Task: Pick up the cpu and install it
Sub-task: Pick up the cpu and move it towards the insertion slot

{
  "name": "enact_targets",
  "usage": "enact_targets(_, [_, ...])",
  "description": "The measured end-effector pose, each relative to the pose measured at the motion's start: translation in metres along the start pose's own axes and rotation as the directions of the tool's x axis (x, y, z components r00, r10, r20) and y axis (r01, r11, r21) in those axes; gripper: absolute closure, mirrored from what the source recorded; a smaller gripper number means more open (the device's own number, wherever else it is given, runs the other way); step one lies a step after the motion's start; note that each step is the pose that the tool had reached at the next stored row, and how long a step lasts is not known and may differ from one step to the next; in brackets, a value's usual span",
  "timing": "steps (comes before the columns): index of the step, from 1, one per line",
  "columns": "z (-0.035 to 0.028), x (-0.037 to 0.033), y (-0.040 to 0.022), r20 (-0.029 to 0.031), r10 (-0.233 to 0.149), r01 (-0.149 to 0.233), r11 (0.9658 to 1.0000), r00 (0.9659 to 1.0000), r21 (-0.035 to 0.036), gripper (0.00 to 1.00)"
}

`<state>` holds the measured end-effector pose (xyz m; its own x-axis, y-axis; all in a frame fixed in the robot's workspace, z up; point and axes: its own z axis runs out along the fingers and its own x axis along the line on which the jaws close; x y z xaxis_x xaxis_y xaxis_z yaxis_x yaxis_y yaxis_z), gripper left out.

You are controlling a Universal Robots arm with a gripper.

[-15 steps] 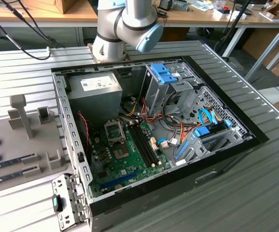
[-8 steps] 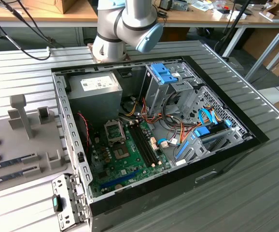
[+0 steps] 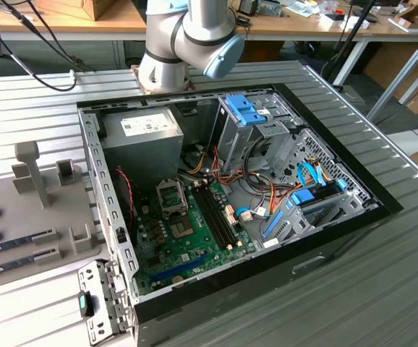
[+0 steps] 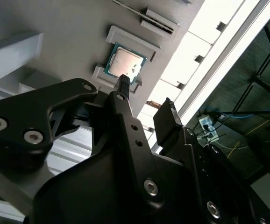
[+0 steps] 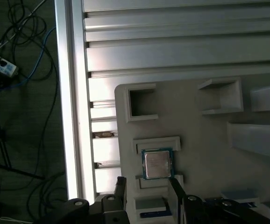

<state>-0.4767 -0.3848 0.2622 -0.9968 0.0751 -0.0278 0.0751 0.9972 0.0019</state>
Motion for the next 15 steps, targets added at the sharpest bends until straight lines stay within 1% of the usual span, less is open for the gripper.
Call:
enact_targets(8, [0.0031, -0.0027, 0.0002, -0.0002, 0.000, 0.000, 1.0000, 1.0000, 0.0001, 0.52])
enact_targets(15, [0.0076, -0.0054, 0.0004, 0.0000, -0.001, 0.001, 1.0000, 1.0000, 0.0000, 0.52])
